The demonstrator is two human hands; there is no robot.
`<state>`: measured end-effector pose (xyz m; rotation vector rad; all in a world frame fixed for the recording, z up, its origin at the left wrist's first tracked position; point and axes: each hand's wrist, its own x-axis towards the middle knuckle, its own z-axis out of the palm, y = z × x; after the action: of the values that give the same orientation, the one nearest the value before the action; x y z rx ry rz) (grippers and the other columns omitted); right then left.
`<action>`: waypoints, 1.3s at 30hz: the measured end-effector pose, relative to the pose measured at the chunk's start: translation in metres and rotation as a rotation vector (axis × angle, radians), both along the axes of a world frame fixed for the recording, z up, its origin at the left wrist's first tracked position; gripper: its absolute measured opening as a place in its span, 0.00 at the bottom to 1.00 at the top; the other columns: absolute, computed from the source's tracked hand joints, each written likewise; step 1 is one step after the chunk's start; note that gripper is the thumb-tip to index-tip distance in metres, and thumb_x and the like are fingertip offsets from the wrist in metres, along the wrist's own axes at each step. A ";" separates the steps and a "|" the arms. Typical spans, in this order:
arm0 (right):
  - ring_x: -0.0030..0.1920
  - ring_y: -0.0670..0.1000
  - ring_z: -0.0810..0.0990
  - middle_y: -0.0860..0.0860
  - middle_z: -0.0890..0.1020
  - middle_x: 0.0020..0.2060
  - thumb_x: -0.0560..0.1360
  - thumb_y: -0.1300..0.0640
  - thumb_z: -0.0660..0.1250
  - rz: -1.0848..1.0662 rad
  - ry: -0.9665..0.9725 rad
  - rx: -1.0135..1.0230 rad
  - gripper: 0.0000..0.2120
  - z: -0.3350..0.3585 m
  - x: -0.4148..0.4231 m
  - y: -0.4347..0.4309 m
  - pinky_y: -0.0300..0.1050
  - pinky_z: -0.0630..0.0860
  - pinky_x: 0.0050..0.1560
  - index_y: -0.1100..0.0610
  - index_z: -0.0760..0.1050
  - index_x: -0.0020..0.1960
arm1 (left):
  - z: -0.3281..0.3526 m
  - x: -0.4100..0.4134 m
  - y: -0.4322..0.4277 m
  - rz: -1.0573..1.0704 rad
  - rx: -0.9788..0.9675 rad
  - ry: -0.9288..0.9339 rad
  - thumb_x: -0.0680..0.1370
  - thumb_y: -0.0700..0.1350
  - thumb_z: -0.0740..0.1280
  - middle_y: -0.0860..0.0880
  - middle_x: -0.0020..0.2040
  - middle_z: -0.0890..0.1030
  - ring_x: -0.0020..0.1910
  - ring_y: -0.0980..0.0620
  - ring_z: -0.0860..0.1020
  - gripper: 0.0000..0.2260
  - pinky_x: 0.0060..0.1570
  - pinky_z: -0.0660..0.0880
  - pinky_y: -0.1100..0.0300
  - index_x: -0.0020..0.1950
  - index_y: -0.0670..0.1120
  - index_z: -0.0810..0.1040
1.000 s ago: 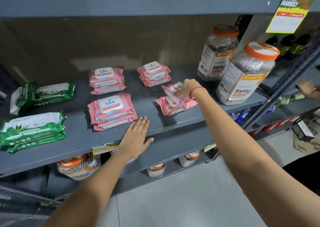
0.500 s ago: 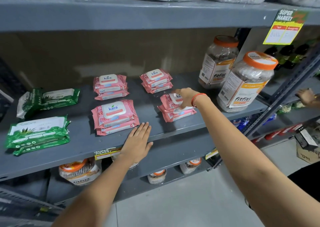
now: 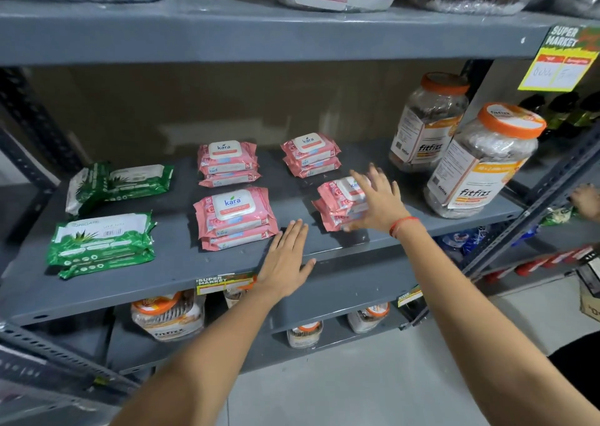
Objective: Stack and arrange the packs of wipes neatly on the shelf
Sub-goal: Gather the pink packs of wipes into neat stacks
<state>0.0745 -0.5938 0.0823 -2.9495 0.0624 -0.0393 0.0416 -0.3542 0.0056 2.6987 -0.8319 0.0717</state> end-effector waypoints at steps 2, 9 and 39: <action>0.77 0.59 0.40 0.56 0.41 0.77 0.58 0.38 0.77 0.008 -0.049 -0.043 0.59 -0.012 -0.005 0.001 0.66 0.43 0.72 0.44 0.42 0.77 | 0.010 0.005 -0.014 0.010 -0.107 0.023 0.80 0.52 0.58 0.46 0.78 0.45 0.77 0.47 0.49 0.32 0.73 0.48 0.53 0.77 0.45 0.44; 0.77 0.61 0.49 0.59 0.45 0.77 0.62 0.55 0.80 -0.037 -0.067 0.312 0.55 -0.020 -0.007 -0.034 0.59 0.57 0.73 0.45 0.48 0.77 | 0.041 0.028 -0.073 0.078 -0.254 0.118 0.76 0.48 0.68 0.46 0.78 0.43 0.67 0.39 0.69 0.37 0.59 0.73 0.46 0.77 0.53 0.47; 0.76 0.58 0.53 0.57 0.52 0.76 0.64 0.46 0.77 0.312 -0.235 0.476 0.50 -0.023 -0.007 0.151 0.56 0.59 0.72 0.48 0.51 0.77 | 0.034 0.008 0.114 0.426 -0.548 -0.226 0.70 0.49 0.75 0.45 0.78 0.51 0.76 0.45 0.53 0.32 0.70 0.58 0.42 0.71 0.48 0.67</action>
<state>0.0672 -0.4425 0.0589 -2.4285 -0.3680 -0.2831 0.0495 -0.2405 0.0397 2.3086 -0.2204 0.6138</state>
